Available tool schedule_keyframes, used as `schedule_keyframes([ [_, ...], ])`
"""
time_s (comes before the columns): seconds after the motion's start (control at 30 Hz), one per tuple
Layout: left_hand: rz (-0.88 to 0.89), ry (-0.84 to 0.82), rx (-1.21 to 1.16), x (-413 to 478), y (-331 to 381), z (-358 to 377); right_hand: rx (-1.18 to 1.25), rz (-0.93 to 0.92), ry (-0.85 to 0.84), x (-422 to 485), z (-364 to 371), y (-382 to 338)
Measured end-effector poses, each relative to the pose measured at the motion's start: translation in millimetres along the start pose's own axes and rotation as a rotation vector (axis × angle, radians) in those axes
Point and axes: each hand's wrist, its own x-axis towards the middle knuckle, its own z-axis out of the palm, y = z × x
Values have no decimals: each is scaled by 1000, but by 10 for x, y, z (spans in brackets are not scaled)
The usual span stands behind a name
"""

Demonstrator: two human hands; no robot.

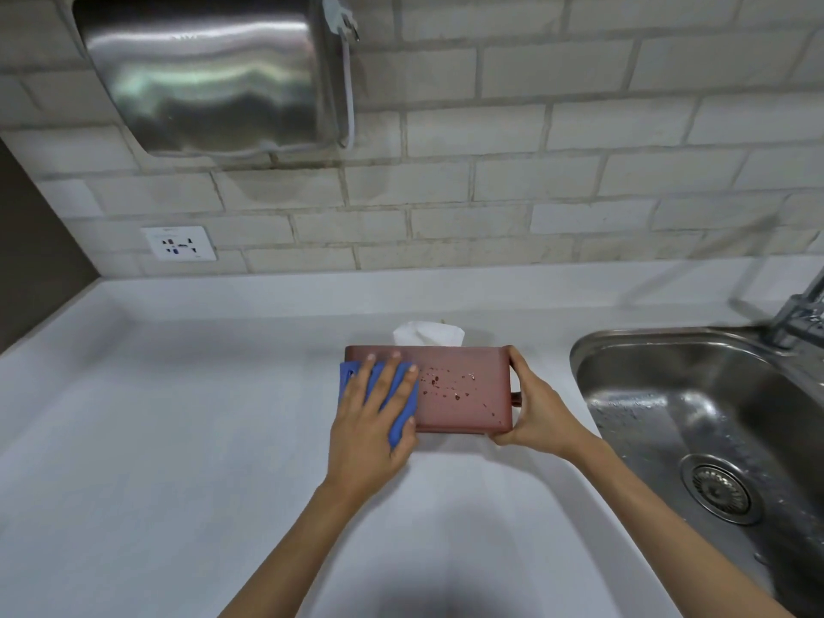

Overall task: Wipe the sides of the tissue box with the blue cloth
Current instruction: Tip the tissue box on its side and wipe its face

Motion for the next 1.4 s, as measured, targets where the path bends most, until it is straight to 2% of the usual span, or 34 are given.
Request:
schedule_keyframes([
  [0.1, 11, -2, 15, -148, -125, -25, 12, 11, -6, 9, 8, 13],
  [0.27, -269, 10, -95, 292, 12, -147, 10, 36, -12, 25, 22, 0],
  [0.4, -155, -35, 12, 456, 253, -88, 4, 36, -16, 36, 11, -8],
  [0.57, 30, -34, 70, 4, 127, -8, 2, 18, -26, 33, -2, -2],
  [0.63, 6, -11, 75, -52, 9, -44, 5, 19, -25, 27, 5, 4],
  [0.77, -216, 26, 11, 257, 107, -135, 25, 28, -17, 38, 22, 19],
  [0.83, -202, -2, 19, 405, 255, -125, 27, 26, -12, 42, 28, 21],
  [0.93, -85, -41, 35, 370, 425, -29, 22, 13, -2, 54, 27, 27],
  [1.1, 49, -16, 63, -38, 191, 25, 19, 16, -15, 56, 34, 80],
  [1.27, -176, -25, 21, 228, 189, -92, 28, 52, -22, 58, 48, 92],
  [1.4, -153, -116, 6, 496, 497, -37, 15, 53, -14, 64, 41, 67],
])
